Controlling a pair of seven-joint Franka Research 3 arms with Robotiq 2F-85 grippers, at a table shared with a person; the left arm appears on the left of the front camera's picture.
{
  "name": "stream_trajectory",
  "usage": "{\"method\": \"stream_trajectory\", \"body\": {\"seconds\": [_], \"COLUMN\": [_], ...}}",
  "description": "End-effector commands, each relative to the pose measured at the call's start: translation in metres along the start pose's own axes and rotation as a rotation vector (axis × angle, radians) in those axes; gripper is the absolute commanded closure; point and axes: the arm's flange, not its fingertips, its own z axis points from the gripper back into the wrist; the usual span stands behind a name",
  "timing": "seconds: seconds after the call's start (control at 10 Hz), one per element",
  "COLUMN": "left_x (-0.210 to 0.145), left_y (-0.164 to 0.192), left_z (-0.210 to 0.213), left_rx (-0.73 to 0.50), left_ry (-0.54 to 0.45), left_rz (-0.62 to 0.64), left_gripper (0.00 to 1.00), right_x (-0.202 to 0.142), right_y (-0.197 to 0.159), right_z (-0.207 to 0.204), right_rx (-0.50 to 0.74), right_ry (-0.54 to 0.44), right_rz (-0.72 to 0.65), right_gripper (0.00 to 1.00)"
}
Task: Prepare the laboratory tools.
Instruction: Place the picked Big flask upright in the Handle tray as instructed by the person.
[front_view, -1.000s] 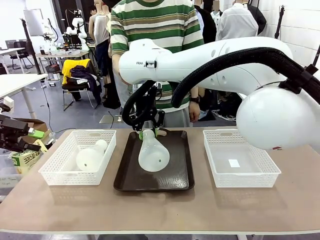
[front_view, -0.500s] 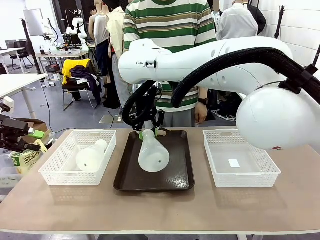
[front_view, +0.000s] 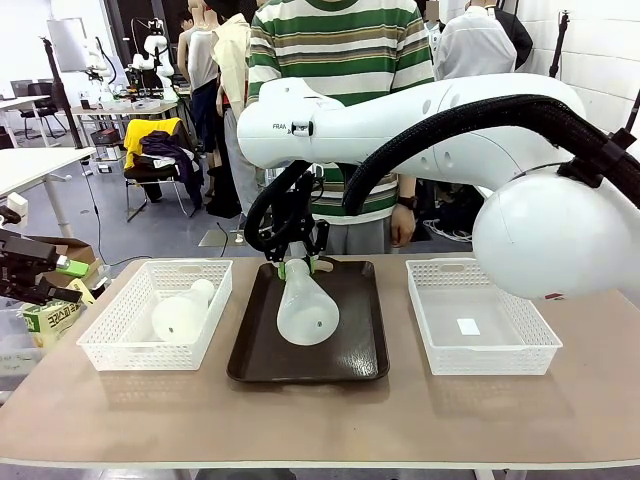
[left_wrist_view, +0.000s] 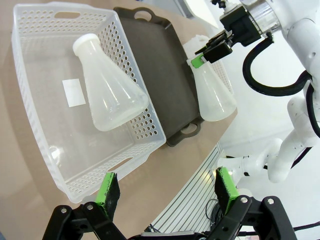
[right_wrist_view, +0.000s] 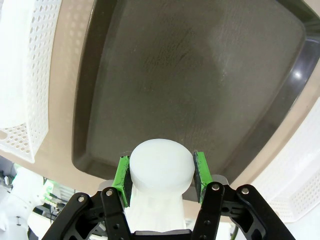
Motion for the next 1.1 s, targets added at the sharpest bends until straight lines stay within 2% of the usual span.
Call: {"method": "stream_trajectory", "body": {"seconds": [0.0,1.0], "left_x": [-0.0005,-0.0005], "left_y": [-0.0004,-0.0004], "left_z": [0.0007,0.0007], "left_rx": [-0.007,-0.007], "left_ry": [-0.008,-0.008], "left_rz": [-0.003,-0.003], "left_gripper": [0.00,0.00], "right_x": [-0.0034,-0.0034], "right_y": [0.0008,0.0008], "right_z": [0.0020,0.0020], "right_rx": [-0.003,-0.003], "right_ry": [-0.006,-0.006], "right_rz": [0.002,0.002], "right_gripper": [1.00,1.00]}}
